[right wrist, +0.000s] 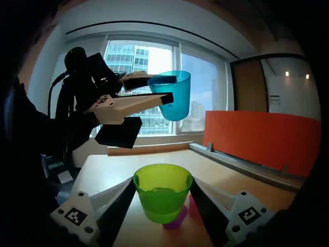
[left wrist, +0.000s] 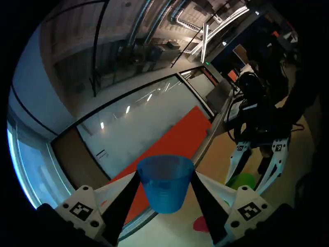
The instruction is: Pour water
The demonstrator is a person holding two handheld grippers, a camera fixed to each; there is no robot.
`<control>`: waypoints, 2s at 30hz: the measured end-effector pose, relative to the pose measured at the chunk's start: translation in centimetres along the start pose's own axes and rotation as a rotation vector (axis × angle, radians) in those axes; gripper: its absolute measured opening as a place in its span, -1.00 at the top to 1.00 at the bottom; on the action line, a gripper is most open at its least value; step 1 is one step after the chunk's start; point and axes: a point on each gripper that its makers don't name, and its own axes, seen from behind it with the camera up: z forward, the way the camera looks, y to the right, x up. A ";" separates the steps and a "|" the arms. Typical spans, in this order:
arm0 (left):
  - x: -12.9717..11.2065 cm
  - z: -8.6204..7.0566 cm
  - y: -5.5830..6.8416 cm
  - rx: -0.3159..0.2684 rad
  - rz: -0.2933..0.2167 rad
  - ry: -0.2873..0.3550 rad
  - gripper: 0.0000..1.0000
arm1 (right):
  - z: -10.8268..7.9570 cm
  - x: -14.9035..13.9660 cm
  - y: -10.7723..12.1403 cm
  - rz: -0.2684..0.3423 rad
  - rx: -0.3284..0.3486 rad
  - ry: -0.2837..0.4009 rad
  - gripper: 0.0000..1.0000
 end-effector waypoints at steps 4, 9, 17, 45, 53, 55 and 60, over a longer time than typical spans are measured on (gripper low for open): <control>0.2 -0.1 0.4 -0.020 -0.112 0.002 -0.72 | -0.1 0.1 0.1 -0.002 -0.003 0.003 -0.83; 0.5 -0.2 0.0 -0.027 -0.245 0.011 -0.72 | -0.3 0.3 0.0 -0.005 -0.004 0.007 -0.83; 0.4 -0.1 0.0 -0.035 -0.407 0.013 -0.71 | -0.6 0.9 0.0 -0.006 -0.011 0.020 -0.83; -1.2 0.1 -0.8 -0.033 -0.575 -0.012 -0.72 | -1.1 1.6 0.5 -0.002 -0.030 0.022 -0.84; -3.6 -0.3 -0.6 -0.028 -0.569 -0.067 -0.72 | -1.8 1.4 1.1 0.007 -0.049 0.009 -0.84; -4.3 -0.5 -0.7 -0.026 -0.566 -0.080 -0.72 | -2.0 1.4 1.4 0.009 -0.056 0.006 -0.84; -5.7 -1.1 -0.7 -0.023 -0.560 -0.108 -0.72 | -2.7 1.1 2.0 0.007 -0.077 -0.009 -0.84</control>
